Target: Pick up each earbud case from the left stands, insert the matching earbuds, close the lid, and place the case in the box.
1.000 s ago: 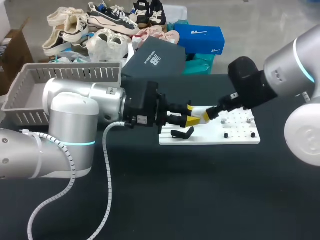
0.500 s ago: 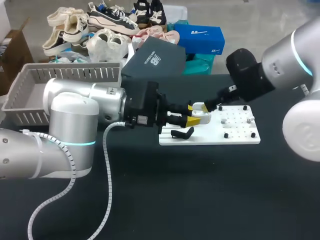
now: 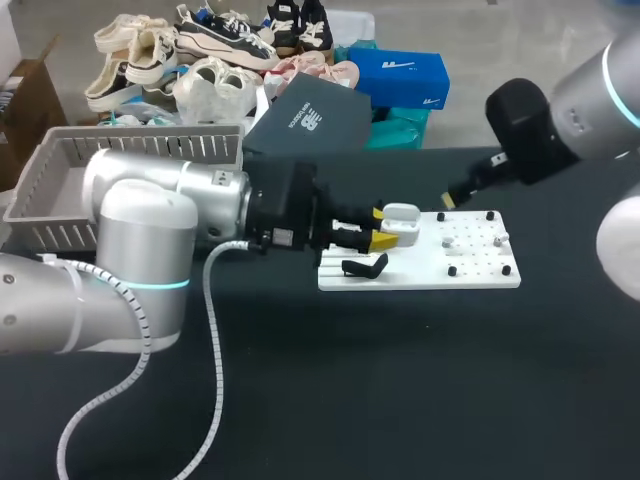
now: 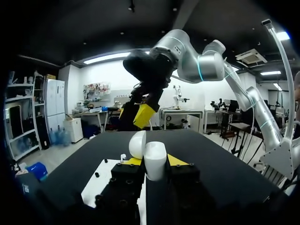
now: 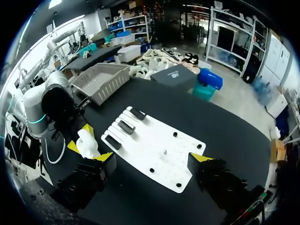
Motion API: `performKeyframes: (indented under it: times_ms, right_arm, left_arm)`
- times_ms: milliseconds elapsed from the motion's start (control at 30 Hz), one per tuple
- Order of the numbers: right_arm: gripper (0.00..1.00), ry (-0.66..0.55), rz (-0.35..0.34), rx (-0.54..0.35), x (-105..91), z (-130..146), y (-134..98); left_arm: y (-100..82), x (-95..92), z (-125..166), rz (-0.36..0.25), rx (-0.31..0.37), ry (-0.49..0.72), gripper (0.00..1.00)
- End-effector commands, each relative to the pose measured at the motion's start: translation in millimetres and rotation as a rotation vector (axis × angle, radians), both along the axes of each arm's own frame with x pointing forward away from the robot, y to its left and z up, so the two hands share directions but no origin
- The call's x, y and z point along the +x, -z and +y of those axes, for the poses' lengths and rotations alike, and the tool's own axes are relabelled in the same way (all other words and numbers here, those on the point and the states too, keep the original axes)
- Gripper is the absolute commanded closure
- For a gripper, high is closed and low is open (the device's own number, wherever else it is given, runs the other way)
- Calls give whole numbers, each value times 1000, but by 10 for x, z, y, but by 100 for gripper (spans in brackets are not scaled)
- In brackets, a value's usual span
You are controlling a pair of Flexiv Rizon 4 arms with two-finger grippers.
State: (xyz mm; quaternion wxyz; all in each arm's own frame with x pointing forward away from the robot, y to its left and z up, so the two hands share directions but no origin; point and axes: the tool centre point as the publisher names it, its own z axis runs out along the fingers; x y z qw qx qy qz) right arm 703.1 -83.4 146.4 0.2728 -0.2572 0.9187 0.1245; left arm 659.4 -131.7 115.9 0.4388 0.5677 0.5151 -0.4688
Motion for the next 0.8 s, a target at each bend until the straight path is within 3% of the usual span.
performKeyframes:
  times_ms: [33, 167, 367, 633, 667, 700, 733, 800]
  right_arm:
    - [0, 101, -55, -118, -85, -155, 65]
    - [0, 118, -38, -159, -84, -265, 158]
    - [0, 125, -30, -290, -60, -424, 374]
    - [0, 92, -23, -406, 53, -530, 567]
    - [6, 90, -26, -424, 70, -543, 582]
    - [18, 89, -25, -428, 80, -550, 591]
    - [20, 89, -20, -428, 111, -572, 611]
    - [15, 91, -13, -434, 139, -590, 630]
  left_arm:
    - [-89, 52, 50, -17, 27, 1, 100]
    - [-103, 96, 85, -33, 30, -1, 100]
    - [-122, 122, 89, -62, 21, 6, 100]
    - [-122, 122, 89, -62, 21, 6, 100]
    - [-122, 122, 89, -62, 21, 6, 100]
    - [-122, 122, 89, -62, 21, 6, 100]
    - [-122, 122, 89, -62, 21, 6, 100]
    - [-122, 122, 89, -62, 21, 6, 100]
